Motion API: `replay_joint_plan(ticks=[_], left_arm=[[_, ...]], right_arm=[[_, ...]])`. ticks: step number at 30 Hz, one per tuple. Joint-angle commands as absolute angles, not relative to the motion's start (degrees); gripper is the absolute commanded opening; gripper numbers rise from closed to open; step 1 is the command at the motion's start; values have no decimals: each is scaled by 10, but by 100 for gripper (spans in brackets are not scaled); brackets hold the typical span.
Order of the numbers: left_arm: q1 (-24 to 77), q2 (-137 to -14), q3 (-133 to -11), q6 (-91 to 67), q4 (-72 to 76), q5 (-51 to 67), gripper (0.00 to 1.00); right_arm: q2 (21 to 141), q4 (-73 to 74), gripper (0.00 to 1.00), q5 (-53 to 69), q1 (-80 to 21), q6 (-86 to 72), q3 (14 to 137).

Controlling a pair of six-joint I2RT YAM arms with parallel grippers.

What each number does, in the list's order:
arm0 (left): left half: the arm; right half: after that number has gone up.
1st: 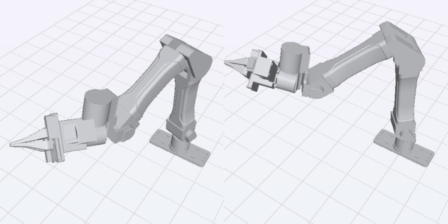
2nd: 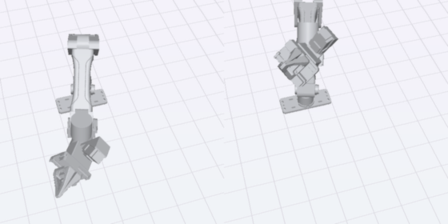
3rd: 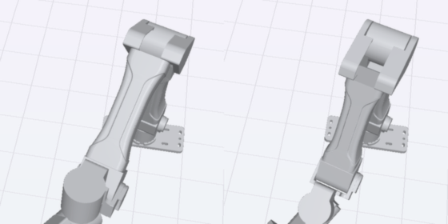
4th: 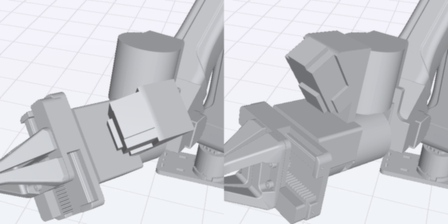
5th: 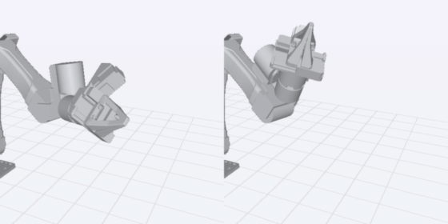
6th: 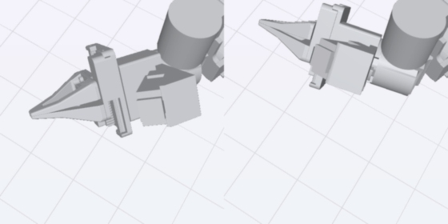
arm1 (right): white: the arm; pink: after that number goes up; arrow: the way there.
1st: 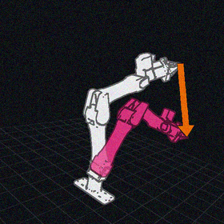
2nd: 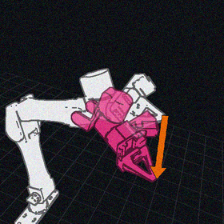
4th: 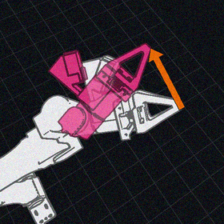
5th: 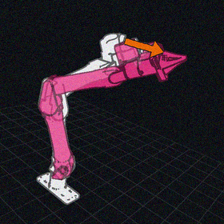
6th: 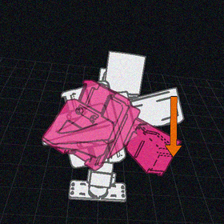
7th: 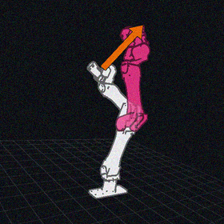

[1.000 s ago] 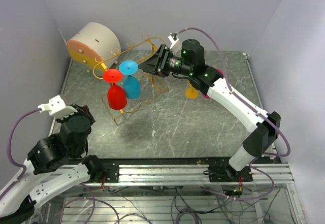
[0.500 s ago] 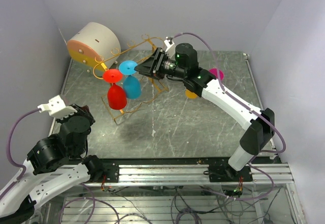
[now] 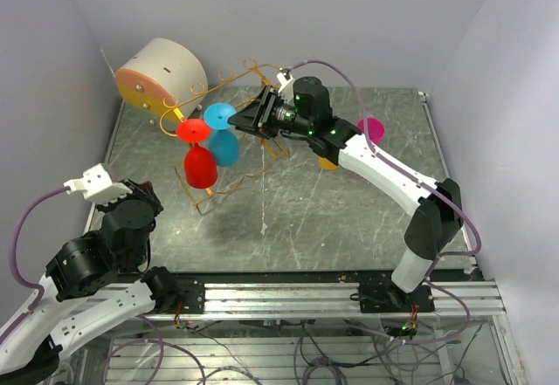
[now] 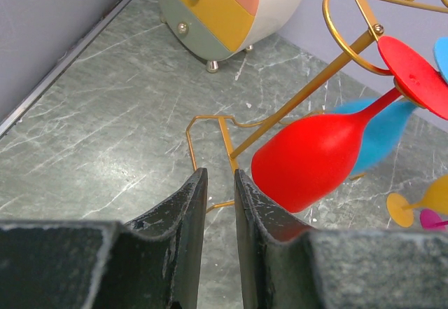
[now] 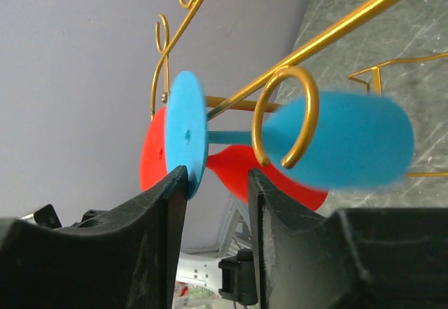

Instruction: Take the wine glass off the wine glass rack

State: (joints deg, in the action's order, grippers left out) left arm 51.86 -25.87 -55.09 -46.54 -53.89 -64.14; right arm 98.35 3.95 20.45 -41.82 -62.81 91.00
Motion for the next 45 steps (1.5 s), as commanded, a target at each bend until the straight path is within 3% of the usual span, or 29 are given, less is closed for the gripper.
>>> replay_joint_plan(ticks=[1,13,28,45], left_arm=[[518,-260,-558,-474,-536,-646,33],[517,-262,-557,-468,-530,-644,33],[517,-267,-557,-468,-531,-645,33],[516,-271,-556,-466,-528,-642,33]], right_arm=[[997,18,37,199,-421,-627,930],[1006,13,32,200,-421,-621,953],[996,0,0,198,-421,-629,944],[948,-31,0,222,-420,-681,898]])
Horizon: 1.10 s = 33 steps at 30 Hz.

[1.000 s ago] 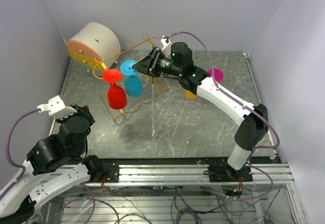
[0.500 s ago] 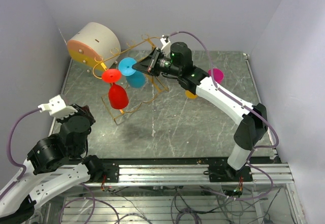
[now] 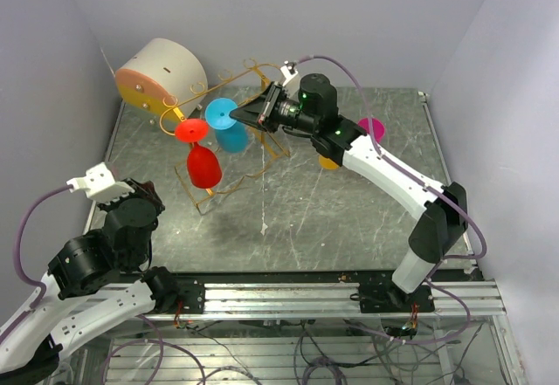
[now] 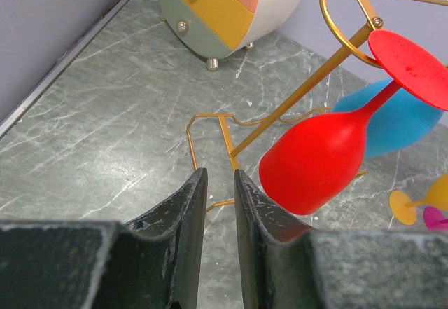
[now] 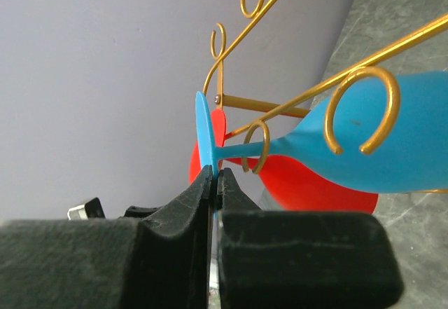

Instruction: Take the wine glass off the wine glass rack

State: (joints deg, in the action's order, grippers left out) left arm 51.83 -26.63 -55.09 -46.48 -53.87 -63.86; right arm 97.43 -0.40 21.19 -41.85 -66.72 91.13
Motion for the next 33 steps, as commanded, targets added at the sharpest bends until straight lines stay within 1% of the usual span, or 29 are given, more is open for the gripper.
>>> replay_joint_plan(ticks=[1,10,26,29,32,33], left_arm=[[517,-271,-556,-466,-527,-641,33],[515,-273,-556,-466,-528,-640,34],[514,-275,-556,-464,-527,-638,34],[515,-272,-555,-460,-523,-637,35],[514,-267,-549,-442,-503,-626,37],[514,-264,-545,-430,-490,-617,41]], right_arm=[[946,-32,0,225,-421,-683,896],[944,-29,0,246,-420,-685,884],[903,-31,0,271,-419,-674,839],[879,4,0,271,-417,-644,826],[845,58,0,265,-414,-576,818],[836,82,0,264,-413,-542,822]])
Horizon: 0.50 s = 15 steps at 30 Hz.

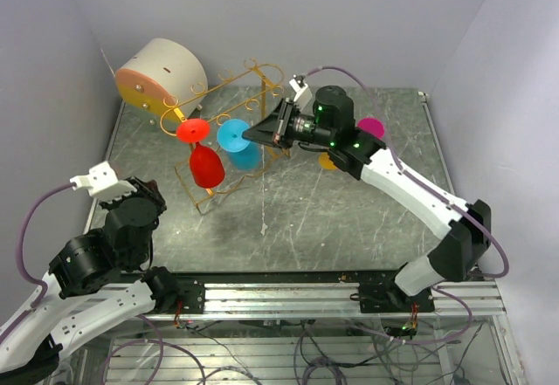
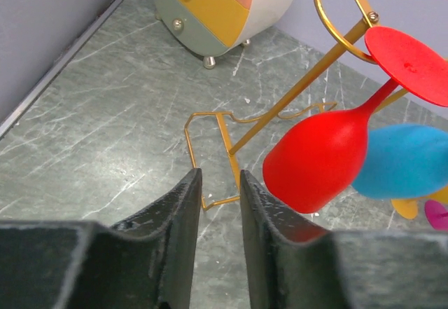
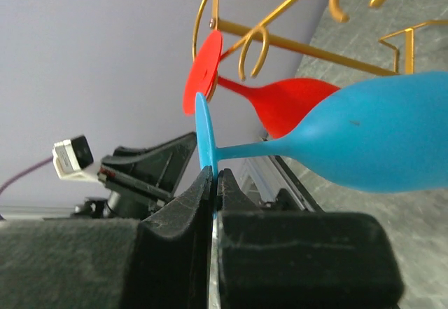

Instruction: Take the wine glass off the wine glass rack

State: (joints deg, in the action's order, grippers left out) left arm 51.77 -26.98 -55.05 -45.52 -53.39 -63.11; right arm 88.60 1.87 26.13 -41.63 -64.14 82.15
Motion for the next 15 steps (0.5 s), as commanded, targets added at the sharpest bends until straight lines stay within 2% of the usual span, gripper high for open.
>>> replay_joint_plan(ticks=[1,3,5,10,15], left_arm=[[514,-261,-539,-416,-474,-607,48],[515,-258,-529,-403,-442,-561,59],[515,-264,-523,-399,-409,-496,63],[514,-325,-588,-435,-373,-344,66],[514,-413,-691,-505,-383,-243,68]], right_arm=[[827,116,0,262,-414,-504,831],[817,200,0,247,-414,-405,861],[799,283,0,214,-415,-312,886],[708,381,0,86,-416,-152,871],[657,427,0,8,-423,-70,862]])
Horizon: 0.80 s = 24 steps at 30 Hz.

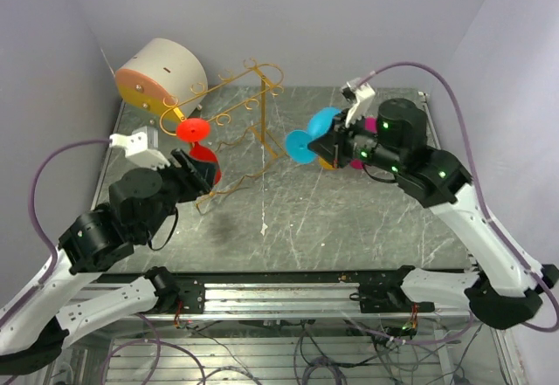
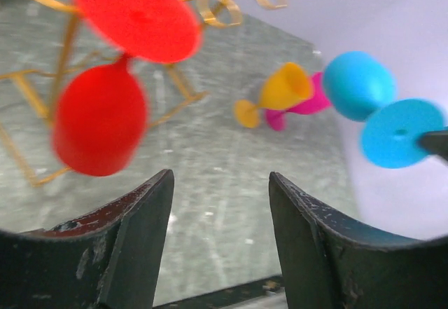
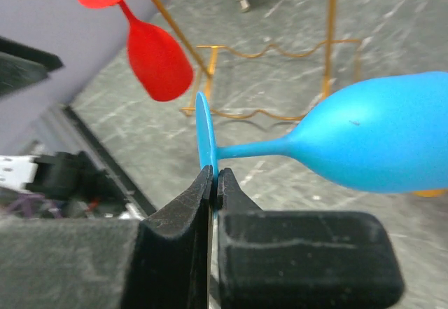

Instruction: Take the wine glass off the wine glass rack

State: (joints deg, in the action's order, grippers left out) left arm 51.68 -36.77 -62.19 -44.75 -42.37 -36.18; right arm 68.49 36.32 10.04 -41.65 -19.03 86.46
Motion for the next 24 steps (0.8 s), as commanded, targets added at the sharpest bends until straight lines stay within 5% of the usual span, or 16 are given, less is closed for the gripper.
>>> replay_joint_plan(ticks=[1,12,24], left_arm=[[515,-427,-704,-520,-378,-224,68],[514,-533,-734,-660,-286,-76,73],[513,-573,-642,-767,-155,20,72]], right_arm=[[648,423,0,-10,-426,-57,852],[605,325,0,-251,-595,57,751],[549,210,0,-321,-686,152,694]])
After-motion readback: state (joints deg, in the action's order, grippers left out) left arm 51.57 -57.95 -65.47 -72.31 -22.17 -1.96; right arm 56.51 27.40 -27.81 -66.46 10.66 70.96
